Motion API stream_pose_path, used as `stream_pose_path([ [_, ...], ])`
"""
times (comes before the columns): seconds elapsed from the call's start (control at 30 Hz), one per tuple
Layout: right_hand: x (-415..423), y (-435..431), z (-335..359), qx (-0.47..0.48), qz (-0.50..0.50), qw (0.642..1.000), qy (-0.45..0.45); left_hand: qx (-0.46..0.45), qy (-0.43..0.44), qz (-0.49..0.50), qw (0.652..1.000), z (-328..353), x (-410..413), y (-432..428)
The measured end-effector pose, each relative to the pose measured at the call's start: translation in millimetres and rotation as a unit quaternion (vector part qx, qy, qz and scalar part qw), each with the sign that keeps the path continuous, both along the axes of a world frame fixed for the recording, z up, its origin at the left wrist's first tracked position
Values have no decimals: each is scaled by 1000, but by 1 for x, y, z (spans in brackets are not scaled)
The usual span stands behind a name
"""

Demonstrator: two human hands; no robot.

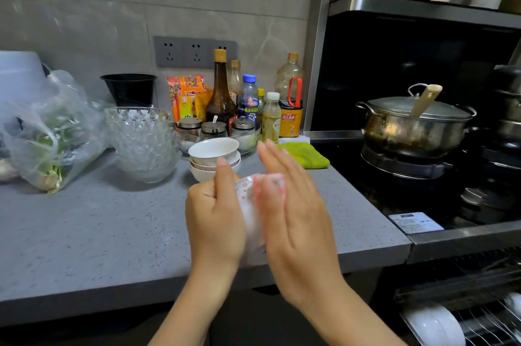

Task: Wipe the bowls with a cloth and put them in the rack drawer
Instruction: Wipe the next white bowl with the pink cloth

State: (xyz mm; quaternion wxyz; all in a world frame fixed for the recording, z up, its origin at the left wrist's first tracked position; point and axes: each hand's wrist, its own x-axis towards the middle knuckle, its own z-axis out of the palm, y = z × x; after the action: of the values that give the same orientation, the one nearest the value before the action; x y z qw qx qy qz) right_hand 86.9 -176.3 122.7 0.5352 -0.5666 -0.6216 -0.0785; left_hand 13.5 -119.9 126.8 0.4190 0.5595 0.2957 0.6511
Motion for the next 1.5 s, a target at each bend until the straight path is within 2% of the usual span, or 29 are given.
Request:
stream_pose_path([
  [0.07, -4, 2, -1, 32, -69, 991, -109, 26, 19, -1, 999, -3, 3, -7],
  [0.13, -1, 3, 3, 45, -62, 992, -101, 34, 9, 0, 999, -2, 5, -12],
  [0.27, 10, 3, 9, 23, 47, 993, 106, -27, -72, -25, 997, 2, 1, -10],
  [0.4, 16, -4, 16, -59, 99, 949, 294, -112, -145, -77, 980, 3, -5, -8],
  [0.47, 21, -6, 15, -74, 116, 925, 355, -130, -140, -118, 974, 2, -11, -2],
  [0.5, 22, -6, 14, -63, 128, 924, 354, -134, -102, -142, 975, 4, -14, 0],
  [0.63, 29, -1, 5, 34, 127, 955, 266, -107, 128, -191, 967, 5, -22, 5],
  [0.7, 32, 0, 4, 68, 109, 971, 201, -111, 191, -172, 960, 7, -20, 7],
  [0.8, 32, 0, 2, 98, 80, 983, 136, -160, 178, -273, 932, -8, -34, 13],
  [0.87, 34, 2, -3, 102, 60, 988, 97, -222, 213, -365, 879, -2, -34, 7],
  [0.9, 35, 3, -6, 106, 56, 990, 77, -245, 217, -384, 864, 0, -29, 8],
  [1.03, 44, 2, -12, 136, 60, 988, -43, -286, 80, -426, 855, -6, -33, 11],
  [1.1, 48, 0, -12, 92, 83, 992, -31, -308, 46, -441, 842, -12, -34, 14],
  [1.2, 51, -7, 0, -87, 101, 991, 23, -313, 22, -437, 843, -22, -35, 13],
  [1.23, 50, -9, 6, -166, 79, 983, -2, -301, 34, -423, 854, -24, -33, 13],
  [1.3, 48, -9, 15, -278, 23, 953, -122, -271, 69, -391, 877, -30, -27, 11],
  [1.4, 41, -4, 16, -300, 8, 922, -243, -249, 75, -357, 897, -35, -20, 7],
  [1.5, 40, -5, 16, -275, 35, 925, -258, -239, 77, -313, 916, -40, -19, 6],
])
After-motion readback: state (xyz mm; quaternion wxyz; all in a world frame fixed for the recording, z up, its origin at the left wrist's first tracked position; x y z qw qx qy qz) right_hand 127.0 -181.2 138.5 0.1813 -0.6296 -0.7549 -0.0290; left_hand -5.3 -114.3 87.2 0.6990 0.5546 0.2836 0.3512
